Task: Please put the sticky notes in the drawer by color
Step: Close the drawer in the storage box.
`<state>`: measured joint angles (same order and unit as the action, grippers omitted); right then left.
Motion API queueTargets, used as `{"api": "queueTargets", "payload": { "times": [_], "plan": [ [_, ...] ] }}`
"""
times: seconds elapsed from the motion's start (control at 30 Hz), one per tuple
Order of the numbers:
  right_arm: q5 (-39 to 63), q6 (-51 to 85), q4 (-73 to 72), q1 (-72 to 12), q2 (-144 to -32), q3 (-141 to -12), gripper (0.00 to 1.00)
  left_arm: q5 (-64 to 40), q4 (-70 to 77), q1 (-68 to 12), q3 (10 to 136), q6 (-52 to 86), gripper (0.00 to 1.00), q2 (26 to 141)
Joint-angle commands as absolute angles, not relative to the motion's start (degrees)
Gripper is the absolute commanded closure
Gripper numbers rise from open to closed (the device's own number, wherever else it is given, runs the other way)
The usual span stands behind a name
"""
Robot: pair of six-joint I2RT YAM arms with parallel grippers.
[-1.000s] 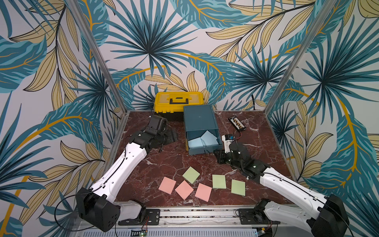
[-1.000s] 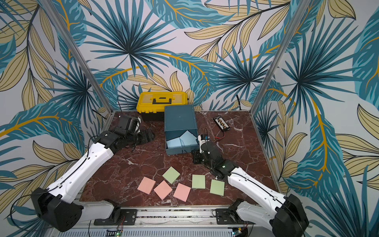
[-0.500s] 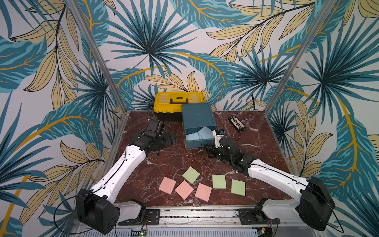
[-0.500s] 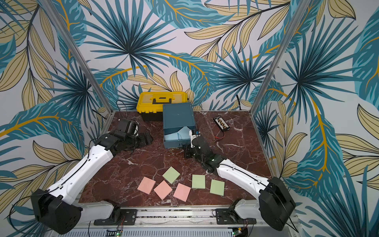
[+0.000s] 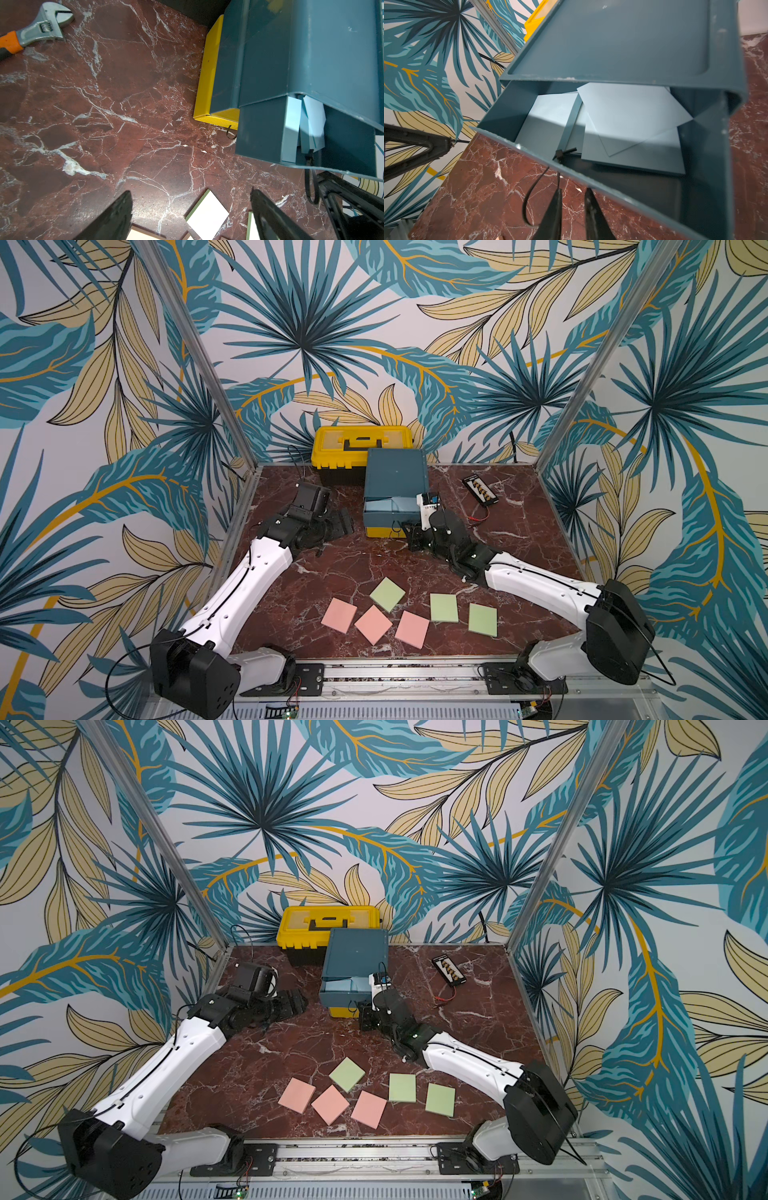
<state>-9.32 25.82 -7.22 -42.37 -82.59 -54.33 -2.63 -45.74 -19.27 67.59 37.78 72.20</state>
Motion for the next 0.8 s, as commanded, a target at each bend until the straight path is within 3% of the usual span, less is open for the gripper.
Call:
{"api": "queueTargets", "payload": {
  "times": [0.0,0.2,0.77],
  "plan": [
    [-13.3,22.8,-12.4,-42.4,-83.8,-54.8,0.77,-3.2,-44.5,-18.7,66.2,37.7,0.10,71.1],
    [-15.8,19.7,-22.7,-42.4,-85.4,-50.9,0.77,-3.5,-44.3,-18.5,65.5,37.5,0.10,71.2],
    [-22.4,18.9,-27.6,-42.4,-92.9,-52.9,0.76,-6.0,-42.5,-18.3,63.2,37.3,0.09,72.7]
  ]
}}
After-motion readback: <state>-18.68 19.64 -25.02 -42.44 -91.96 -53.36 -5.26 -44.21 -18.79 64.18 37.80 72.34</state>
